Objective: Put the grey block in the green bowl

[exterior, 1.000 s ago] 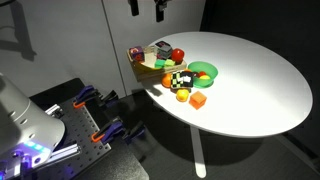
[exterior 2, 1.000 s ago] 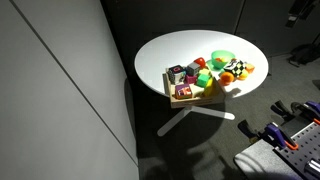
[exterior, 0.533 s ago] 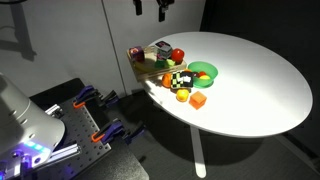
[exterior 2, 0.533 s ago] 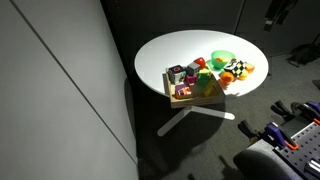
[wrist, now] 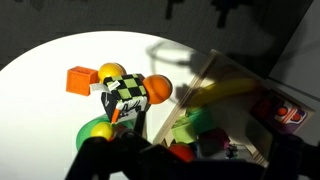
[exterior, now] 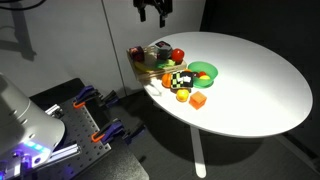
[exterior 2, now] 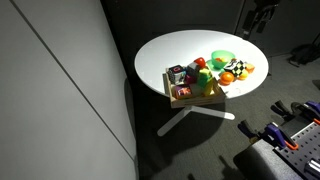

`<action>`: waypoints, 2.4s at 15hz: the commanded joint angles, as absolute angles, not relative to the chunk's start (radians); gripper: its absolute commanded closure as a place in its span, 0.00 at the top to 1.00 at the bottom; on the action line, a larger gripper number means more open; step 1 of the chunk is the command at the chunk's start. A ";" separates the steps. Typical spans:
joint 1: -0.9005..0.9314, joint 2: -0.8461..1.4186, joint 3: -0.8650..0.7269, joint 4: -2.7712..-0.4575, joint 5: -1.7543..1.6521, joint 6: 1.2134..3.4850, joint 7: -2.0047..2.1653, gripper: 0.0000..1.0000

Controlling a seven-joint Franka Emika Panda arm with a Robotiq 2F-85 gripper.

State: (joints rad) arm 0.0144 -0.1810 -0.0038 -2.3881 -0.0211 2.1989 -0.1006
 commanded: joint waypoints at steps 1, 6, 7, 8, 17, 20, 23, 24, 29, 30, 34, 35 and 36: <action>0.016 -0.128 0.022 -2.370 -0.045 2.237 -0.015 1.00; 0.015 -0.086 0.029 -2.364 -0.046 2.250 0.016 1.00; 0.017 -0.098 0.025 -2.385 -0.026 2.251 -0.019 1.00; 0.017 -0.094 0.025 -2.384 -0.026 2.251 -0.017 1.00; 0.017 -0.092 0.025 -2.382 -0.026 2.251 -0.012 1.00; 0.020 -0.043 0.028 -2.352 -0.011 2.257 0.000 1.00; 0.025 0.005 0.033 -2.337 -0.002 2.300 0.009 1.00; 0.027 0.021 0.034 -2.332 0.003 2.318 0.010 1.00; 0.044 0.113 0.044 -2.282 0.028 2.406 0.033 1.00; 0.049 0.131 0.045 -2.270 0.022 2.426 0.048 1.00; 0.075 0.207 0.047 -2.213 -0.026 2.484 0.102 1.00; 0.083 0.229 0.045 -2.195 -0.042 2.489 0.114 1.00; 0.092 0.249 0.043 -2.177 -0.059 2.497 0.122 1.00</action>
